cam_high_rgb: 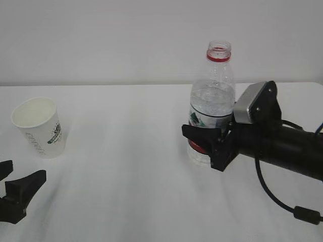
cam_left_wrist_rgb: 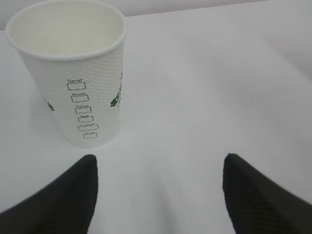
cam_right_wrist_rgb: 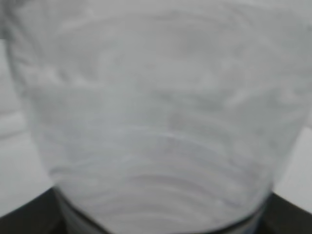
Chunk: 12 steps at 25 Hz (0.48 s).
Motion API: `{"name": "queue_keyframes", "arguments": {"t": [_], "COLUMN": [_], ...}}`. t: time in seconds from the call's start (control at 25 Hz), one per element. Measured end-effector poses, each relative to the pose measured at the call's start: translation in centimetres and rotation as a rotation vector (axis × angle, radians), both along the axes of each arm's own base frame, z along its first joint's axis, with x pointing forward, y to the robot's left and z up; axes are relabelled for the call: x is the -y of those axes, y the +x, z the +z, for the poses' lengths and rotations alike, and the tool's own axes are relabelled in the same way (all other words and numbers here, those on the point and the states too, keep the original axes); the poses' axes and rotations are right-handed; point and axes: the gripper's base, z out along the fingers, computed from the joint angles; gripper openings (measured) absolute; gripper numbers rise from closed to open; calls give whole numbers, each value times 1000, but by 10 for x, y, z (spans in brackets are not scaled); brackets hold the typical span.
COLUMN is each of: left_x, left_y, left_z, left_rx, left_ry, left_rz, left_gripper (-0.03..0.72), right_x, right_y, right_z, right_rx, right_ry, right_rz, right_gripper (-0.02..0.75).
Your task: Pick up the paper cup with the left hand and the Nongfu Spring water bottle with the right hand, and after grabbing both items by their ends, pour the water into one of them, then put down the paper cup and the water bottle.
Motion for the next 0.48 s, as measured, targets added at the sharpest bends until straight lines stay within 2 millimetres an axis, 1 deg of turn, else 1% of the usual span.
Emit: {"name": "queue_keyframes", "arguments": {"t": [0.2,0.48], "left_x": [0,0], "left_y": [0,0], "left_z": [0,0], "left_rx": [0,0], "left_ry": [0,0], "left_rz": [0,-2], "left_gripper": [579,579], "right_x": [27,45], "right_y": [-19,-45], "right_z": [-6,-2], "right_rx": [-31,-2], "right_ry": [-31,-79], "right_rz": [-134,-282], "right_gripper": [475,475]}}
